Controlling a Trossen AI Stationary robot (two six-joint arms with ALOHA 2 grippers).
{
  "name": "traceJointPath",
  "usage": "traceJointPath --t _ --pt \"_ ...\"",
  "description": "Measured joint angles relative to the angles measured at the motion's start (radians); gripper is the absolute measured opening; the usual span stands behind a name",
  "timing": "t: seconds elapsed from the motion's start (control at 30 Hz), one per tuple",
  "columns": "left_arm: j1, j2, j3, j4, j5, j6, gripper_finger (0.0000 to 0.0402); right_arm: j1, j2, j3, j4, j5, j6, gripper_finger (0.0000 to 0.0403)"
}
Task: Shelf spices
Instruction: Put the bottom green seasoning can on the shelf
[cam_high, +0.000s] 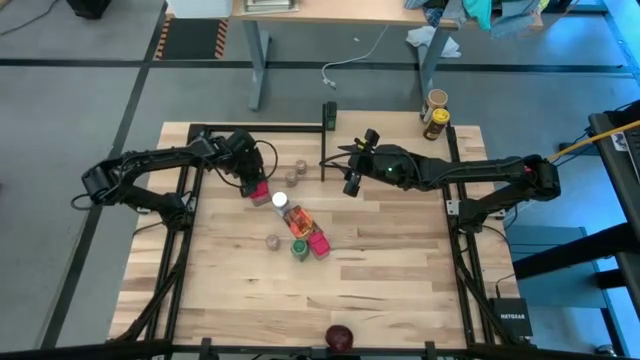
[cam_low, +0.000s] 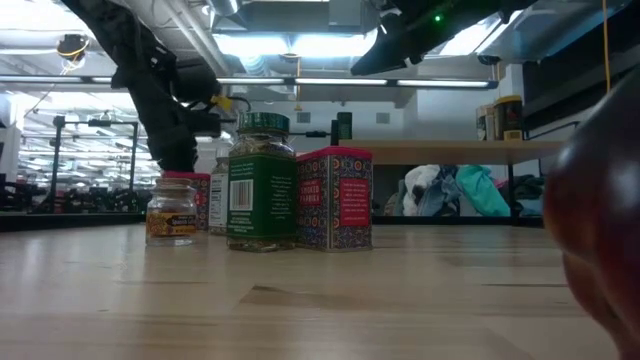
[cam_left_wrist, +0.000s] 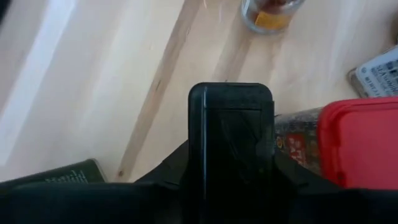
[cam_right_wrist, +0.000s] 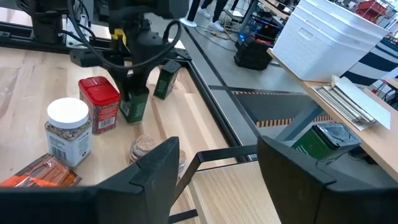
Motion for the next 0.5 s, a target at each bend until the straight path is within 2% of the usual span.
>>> traceJointPath --t 0.2,0.5 --pt "-0.015 -0.096 0.017 -0.004 -0.041 -0.015 0.0108 0.011 -0.004 -0.001 -0.004 0.002 0.0 0.0221" --pt "-0.1 -0.327 0.093 -0.05 -0.101 -0.059 0.0109 0.032 -0.047 -0.001 0.003 0.0 0.049 0.0221"
